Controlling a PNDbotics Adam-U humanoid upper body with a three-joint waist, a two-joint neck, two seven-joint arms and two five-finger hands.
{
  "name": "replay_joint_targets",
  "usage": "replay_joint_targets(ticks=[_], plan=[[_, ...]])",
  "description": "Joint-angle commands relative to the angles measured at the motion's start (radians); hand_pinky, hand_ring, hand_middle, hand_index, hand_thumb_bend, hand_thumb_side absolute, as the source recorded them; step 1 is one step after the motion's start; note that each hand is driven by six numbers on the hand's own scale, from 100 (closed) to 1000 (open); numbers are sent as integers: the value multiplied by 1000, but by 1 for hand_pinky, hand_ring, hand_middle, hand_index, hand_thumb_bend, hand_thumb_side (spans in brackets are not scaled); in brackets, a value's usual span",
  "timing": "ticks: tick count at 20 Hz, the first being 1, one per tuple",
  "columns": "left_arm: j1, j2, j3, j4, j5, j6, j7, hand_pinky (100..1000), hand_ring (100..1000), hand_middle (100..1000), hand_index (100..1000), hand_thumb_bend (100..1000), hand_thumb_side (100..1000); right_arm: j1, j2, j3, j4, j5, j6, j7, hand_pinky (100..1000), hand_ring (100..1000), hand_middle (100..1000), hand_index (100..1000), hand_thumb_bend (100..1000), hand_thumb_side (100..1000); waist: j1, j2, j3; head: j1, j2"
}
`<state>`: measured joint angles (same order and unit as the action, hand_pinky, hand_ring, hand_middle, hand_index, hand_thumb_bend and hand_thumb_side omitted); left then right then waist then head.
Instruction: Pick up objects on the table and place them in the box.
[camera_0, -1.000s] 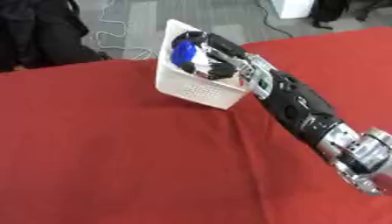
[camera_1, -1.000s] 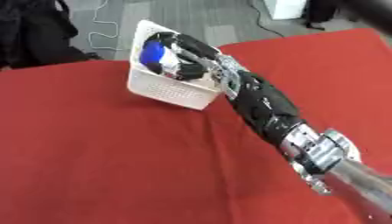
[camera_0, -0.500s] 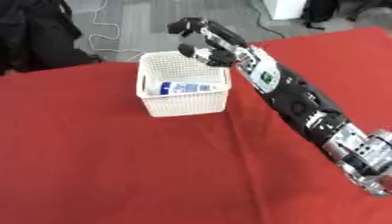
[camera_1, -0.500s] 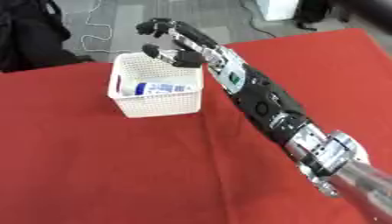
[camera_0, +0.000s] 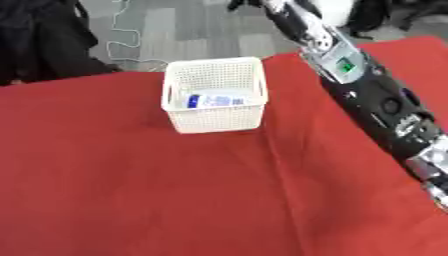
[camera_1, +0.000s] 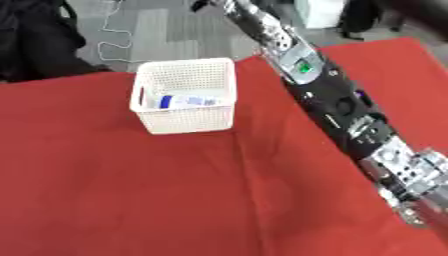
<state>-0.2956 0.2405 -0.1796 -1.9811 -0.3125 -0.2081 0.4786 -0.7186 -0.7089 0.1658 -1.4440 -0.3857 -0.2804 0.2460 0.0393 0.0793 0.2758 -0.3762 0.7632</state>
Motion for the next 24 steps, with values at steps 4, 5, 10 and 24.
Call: replay_joint_targets(ticks=[4, 5, 10, 24], plan=[[2, 34, 14, -19, -16, 8, 7, 684, 667, 738, 839, 479, 1000, 185, -92, -125, -288, -157, -3, -182, 582, 736, 730, 915, 362, 1000, -6, -22, -21, 19, 7], [3, 37, 18, -19, -18, 7, 10, 684, 668, 737, 839, 479, 1000, 246, -91, -137, -338, -153, -19, -231, 572, 727, 720, 914, 358, 1000, -5, -23, -26, 29, 7], [19, 52, 27, -19, -30, 12, 19, 686, 670, 738, 836, 478, 1000, 485, 65, -159, -494, 11, 0, -307, 570, 734, 720, 923, 289, 1000, 7, -38, -43, 45, 7], [44, 72, 29, -19, -63, 12, 31, 690, 674, 738, 832, 476, 1000, 583, 222, -252, -556, 152, -10, 2, 493, 711, 693, 853, 122, 1000, 25, -50, -73, 74, 7]])
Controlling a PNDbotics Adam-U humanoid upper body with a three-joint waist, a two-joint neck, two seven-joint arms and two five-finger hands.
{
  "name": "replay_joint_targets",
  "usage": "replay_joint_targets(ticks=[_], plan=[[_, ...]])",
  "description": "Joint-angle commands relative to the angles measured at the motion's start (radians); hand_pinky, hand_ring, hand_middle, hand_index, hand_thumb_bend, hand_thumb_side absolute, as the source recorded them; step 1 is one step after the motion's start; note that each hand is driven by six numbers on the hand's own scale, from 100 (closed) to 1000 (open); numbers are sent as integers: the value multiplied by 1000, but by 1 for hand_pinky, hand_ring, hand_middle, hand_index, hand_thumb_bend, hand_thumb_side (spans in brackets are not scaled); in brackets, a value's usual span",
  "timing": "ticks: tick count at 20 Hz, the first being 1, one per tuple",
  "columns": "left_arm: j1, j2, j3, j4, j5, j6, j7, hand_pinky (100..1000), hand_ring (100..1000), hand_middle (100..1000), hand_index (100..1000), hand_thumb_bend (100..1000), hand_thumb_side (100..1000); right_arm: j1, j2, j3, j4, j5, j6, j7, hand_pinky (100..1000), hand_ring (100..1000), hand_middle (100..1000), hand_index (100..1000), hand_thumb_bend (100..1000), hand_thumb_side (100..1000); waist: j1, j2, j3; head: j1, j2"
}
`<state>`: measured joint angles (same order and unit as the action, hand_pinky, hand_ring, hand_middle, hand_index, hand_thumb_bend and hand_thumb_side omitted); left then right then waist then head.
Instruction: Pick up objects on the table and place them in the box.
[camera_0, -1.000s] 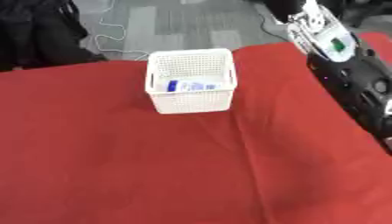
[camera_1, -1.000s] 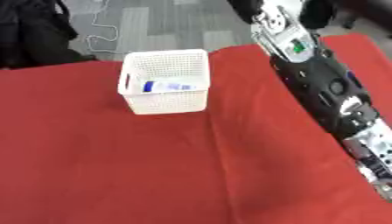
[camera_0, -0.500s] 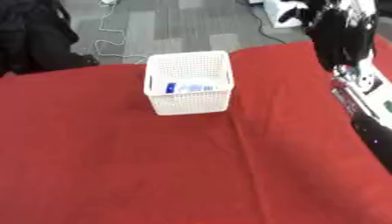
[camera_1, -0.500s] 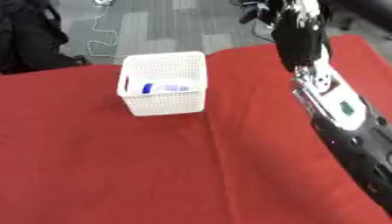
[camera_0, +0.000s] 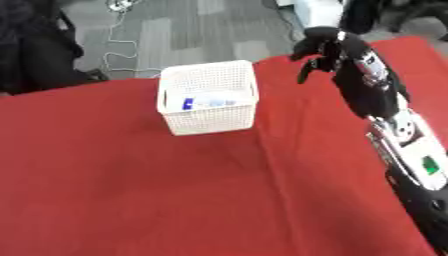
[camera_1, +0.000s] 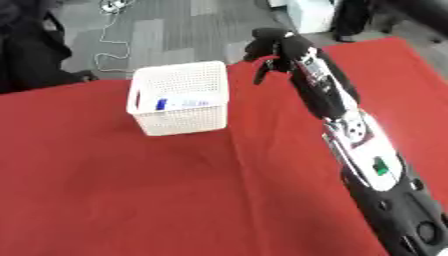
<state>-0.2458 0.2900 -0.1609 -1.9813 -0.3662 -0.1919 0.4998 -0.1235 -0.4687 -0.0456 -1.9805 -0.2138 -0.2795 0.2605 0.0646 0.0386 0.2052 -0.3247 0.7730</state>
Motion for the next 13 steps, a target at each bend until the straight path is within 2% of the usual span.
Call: replay_joint_targets(ticks=[1, 4, 7, 13], plan=[[-5, 22, 12, -19, -10, -6, 14, 689, 673, 738, 832, 475, 1000, -11, -15, -57, -20, -34, -7, -43, 484, 701, 680, 853, 114, 1000, 0, -8, -4, 27, -3], [-1, 18, 2, -19, -4, -10, 14, 687, 671, 737, 834, 474, 1000, -4, -7, -98, -20, -84, 10, -170, 483, 703, 703, 873, 120, 1000, 0, -4, -18, 29, -3], [-1, 13, -3, -19, 2, -22, 9, 688, 673, 737, 834, 475, 1000, 2, -9, -109, -20, -108, 21, -248, 484, 707, 724, 883, 126, 1000, 0, -2, -22, 27, -3], [-4, 11, 7, -19, -6, -26, 23, 688, 673, 737, 834, 476, 1000, 2, -7, -96, -20, -120, 25, -263, 486, 711, 728, 888, 127, 1000, -1, 1, -19, 40, -3]])
